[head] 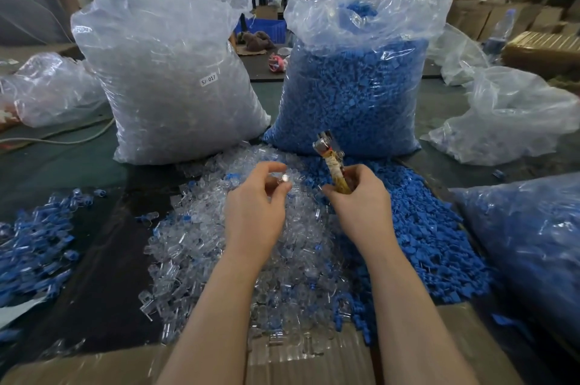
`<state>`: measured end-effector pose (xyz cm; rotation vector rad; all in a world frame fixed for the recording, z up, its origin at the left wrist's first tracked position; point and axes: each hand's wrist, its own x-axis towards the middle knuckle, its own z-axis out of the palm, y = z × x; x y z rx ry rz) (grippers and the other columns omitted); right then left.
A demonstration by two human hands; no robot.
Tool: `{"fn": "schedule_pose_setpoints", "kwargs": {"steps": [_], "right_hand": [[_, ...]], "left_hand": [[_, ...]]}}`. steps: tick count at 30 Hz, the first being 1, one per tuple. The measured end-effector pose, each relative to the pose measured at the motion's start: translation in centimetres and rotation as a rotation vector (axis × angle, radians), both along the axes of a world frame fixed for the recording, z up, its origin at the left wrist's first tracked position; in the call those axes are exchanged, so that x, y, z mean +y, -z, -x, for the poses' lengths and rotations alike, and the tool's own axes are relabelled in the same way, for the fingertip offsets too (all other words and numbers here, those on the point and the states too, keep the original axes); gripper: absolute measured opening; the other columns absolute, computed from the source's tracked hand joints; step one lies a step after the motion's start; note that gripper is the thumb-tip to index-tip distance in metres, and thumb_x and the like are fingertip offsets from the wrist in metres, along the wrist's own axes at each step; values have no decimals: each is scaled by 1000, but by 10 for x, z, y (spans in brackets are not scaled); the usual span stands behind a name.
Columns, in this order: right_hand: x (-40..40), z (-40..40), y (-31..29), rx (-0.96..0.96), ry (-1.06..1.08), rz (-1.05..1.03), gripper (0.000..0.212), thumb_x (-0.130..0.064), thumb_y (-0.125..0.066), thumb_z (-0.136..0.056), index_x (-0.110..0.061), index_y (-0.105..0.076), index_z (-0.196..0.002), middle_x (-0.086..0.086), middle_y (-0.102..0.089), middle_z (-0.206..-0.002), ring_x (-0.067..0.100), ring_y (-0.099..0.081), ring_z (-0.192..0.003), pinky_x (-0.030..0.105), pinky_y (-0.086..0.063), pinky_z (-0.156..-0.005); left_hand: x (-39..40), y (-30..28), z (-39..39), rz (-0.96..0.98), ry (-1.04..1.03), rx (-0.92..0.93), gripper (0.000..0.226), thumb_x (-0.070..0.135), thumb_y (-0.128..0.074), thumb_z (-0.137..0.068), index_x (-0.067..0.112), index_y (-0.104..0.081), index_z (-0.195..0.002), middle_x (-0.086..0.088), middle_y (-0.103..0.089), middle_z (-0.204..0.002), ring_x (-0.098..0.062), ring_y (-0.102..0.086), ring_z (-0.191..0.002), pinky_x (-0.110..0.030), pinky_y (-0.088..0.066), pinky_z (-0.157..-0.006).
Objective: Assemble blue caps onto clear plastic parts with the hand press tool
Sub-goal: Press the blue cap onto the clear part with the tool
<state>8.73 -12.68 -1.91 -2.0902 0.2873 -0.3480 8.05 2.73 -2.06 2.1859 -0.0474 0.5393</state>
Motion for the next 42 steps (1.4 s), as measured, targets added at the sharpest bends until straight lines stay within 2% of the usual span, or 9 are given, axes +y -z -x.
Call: {"fn": "schedule_pose_setpoints", "kwargs": {"steps": [7, 12, 16, 21, 25, 28, 36, 39, 42], "right_hand": [[-1, 2, -1, -43, -36, 27, 17, -27, -71, -85, -29, -59, -97, -18, -59, -82, 7, -57, -79, 22, -39, -62], [1, 5, -2, -59, -52, 29, 20, -24, -71, -85, -23, -66, -104, -10, -64, -89, 13, -60, -86, 26, -43, -73], [1, 5, -2, -73, -79, -6, 19, -22, -74, -84, -23, -66, -101, -16, -63, -83, 5, -59, -78, 19, -41, -64], [3, 7, -4, -123, -167, -72, 16, -19, -76, -82, -24, -68, -95, -15, -66, -79, -1, -60, -73, 15, -42, -64], [8, 8, -6, -188, -223, -97, 17, -18, -77, -82, -28, -65, -89, -15, -65, -74, -1, -59, -68, 13, -43, -62], [10, 8, -8, -215, -255, -154, 18, -13, -76, -82, -27, -66, -87, -16, -66, -71, -2, -58, -65, 10, -44, -59], [7, 10, -6, -240, -288, -297, 14, -13, -72, -86, -26, -69, -84, -14, -65, -66, -3, -53, -57, 12, -44, -56], [6, 11, -7, -252, -279, -336, 13, -14, -70, -88, -26, -70, -85, -6, -68, -71, 2, -55, -62, 17, -48, -59], [6, 12, -7, -258, -266, -355, 13, -14, -70, -89, -26, -69, -84, -11, -68, -72, -1, -59, -65, 14, -50, -62]], "left_hand": [[0, -1, 2, 1, 17, -23, 20, 25, -66, -92, 38, -68, -108, 23, -64, -77, 10, -59, -76, -11, -44, -66], [-2, -4, 4, -8, 45, -104, 26, 19, -65, -92, 30, -72, -115, 16, -71, -95, 0, -62, -81, -40, -52, -89], [-3, -2, 4, 13, 73, -101, 28, 16, -62, -95, 28, -70, -119, 10, -73, -103, -3, -65, -88, -27, -54, -82], [-5, -4, 4, 132, 88, -53, 21, 17, -65, -92, 29, -69, -109, 19, -70, -92, 4, -68, -74, -22, -56, -71], [-7, -4, 4, 135, 116, -35, 24, 11, -65, -91, 28, -74, -105, 17, -73, -85, 7, -68, -74, -10, -51, -69], [-8, -4, 5, 164, 142, -22, 26, 8, -64, -91, 24, -75, -109, 14, -74, -87, 7, -68, -77, -12, -53, -73], [-10, -10, 3, 498, 177, 83, 15, 15, -68, -90, 25, -76, -99, 9, -76, -81, -3, -72, -82, -25, -58, -80], [-9, -12, 3, 641, 206, 140, 17, 12, -73, -86, 27, -76, -91, 5, -77, -85, -11, -73, -87, -34, -58, -87], [-8, -13, 3, 722, 204, 180, 25, 7, -79, -78, 23, -74, -96, 3, -76, -86, -14, -72, -88, -37, -57, -89]]}}
